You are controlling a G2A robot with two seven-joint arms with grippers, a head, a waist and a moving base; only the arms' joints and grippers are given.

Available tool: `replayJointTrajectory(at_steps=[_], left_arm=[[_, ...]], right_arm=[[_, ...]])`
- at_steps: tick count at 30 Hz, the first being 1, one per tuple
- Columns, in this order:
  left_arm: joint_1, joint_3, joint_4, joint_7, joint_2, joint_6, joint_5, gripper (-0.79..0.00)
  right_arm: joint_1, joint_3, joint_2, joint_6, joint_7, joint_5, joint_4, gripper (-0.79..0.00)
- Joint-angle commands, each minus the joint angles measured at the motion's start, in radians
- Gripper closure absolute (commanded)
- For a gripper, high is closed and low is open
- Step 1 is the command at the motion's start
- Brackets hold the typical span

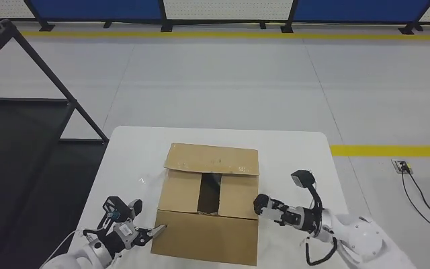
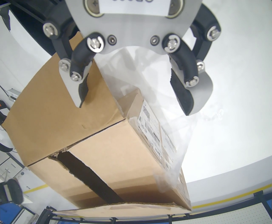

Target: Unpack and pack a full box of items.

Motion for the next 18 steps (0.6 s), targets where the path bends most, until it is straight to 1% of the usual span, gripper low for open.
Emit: replayJointTrajectory(at_steps=[1, 4, 7, 14, 18], left_arm=[[0.000, 0.000, 0.000, 0.000, 0.000, 0.000, 0.000, -0.785], [0.000, 0.000, 0.000, 0.000, 0.000, 0.000, 0.000, -0.785], [0.000, 0.000, 0.000, 0.000, 0.000, 0.000, 0.000, -0.785], [0.000, 0.000, 0.000, 0.000, 0.000, 0.000, 0.000, -0.785], [0.000, 0.000, 0.000, 0.000, 0.000, 0.000, 0.000, -0.785]], right_arm=[[0.039, -0.031, -0.011, 0.064, -0.027, 0.005, 0.015, -0.785], [0.095, -0.072, -0.029, 0.125, -0.046, 0.025, 0.060, -0.785], [0.134, -0.102, -0.043, 0.148, -0.058, 0.034, 0.095, -0.785], [0.192, -0.141, -0.075, 0.156, -0.141, 0.057, 0.158, -0.785], [0.224, -0.152, -0.094, 0.135, -0.188, 0.077, 0.173, -0.785]])
